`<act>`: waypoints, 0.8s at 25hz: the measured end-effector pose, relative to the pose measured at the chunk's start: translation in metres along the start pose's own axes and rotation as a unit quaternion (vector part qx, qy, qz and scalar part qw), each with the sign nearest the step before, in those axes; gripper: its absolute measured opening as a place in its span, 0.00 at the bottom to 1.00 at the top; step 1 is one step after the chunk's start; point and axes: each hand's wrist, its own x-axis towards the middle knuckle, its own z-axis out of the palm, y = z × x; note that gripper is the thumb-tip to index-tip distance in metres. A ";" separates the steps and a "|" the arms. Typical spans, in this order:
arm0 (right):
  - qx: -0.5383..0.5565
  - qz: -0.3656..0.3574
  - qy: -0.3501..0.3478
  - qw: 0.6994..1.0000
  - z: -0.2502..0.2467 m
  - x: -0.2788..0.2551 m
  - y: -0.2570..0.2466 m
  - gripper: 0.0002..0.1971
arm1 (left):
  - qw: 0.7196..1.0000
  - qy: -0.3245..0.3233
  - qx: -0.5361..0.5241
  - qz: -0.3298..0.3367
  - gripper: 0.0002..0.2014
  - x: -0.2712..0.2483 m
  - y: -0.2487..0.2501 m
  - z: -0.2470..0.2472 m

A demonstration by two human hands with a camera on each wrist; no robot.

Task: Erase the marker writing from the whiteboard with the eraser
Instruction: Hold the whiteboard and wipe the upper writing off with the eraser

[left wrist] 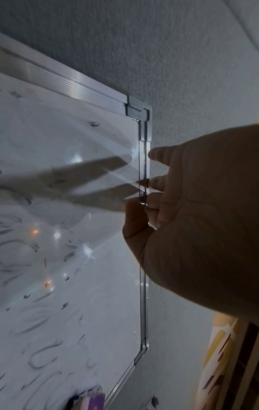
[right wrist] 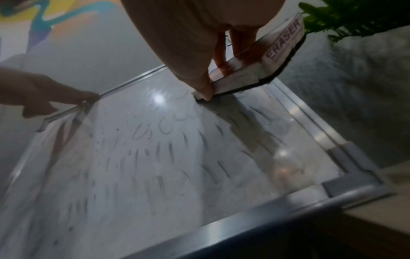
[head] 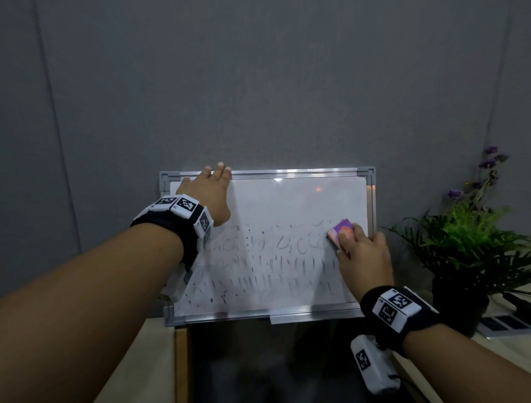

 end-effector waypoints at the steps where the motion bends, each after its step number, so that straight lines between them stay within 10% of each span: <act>1: -0.002 0.002 0.005 1.000 -0.001 0.000 0.002 0.16 | 1.000 0.000 0.000 0.000 0.43 0.000 0.000 0.000; 20: 0.039 0.017 -0.014 0.999 -0.004 0.021 -0.027 0.19 | 1.000 -0.008 -0.004 -0.002 0.43 0.001 0.001 -0.001</act>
